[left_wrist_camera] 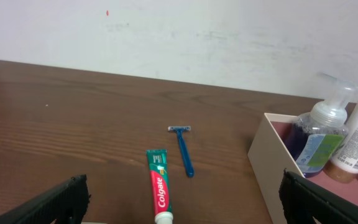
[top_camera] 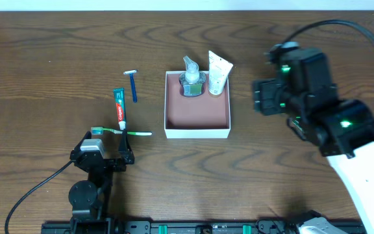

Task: Pack container
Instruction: 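Open the right gripper and move it right toward the soap box, then lower the right gripper and grasp the green-and-white soap box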

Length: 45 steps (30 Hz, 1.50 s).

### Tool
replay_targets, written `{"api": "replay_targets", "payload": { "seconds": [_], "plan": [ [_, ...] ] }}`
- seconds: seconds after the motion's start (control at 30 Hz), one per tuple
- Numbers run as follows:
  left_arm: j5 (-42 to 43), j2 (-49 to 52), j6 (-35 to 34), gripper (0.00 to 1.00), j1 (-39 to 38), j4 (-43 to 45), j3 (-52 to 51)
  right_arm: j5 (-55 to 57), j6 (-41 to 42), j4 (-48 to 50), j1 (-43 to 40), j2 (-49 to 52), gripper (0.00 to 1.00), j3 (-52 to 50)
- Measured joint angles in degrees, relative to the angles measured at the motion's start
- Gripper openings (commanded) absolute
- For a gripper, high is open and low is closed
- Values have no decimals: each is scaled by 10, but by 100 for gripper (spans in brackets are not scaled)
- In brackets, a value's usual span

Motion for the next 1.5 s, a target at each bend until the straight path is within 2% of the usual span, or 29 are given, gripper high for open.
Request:
{"api": "replay_targets", "payload": {
  "seconds": [0.07,0.13,0.5,0.8,1.13,1.5],
  "plan": [
    [0,0,0,98,0,0,0,1,15,-15,-32,-1,86,0],
    [0,0,0,98,0,0,0,2,30,-31,-64,1,99,0],
    [0,0,0,98,0,0,0,7,92,-128,-203,48,99,0],
    [0,0,0,98,0,0,0,12,154,-112,-266,127,99,0],
    [0,0,0,98,0,0,0,15,220,-81,-291,249,99,0],
    [0,0,0,98,0,0,0,-3,241,-34,-292,379,99,0]
  ]
}}
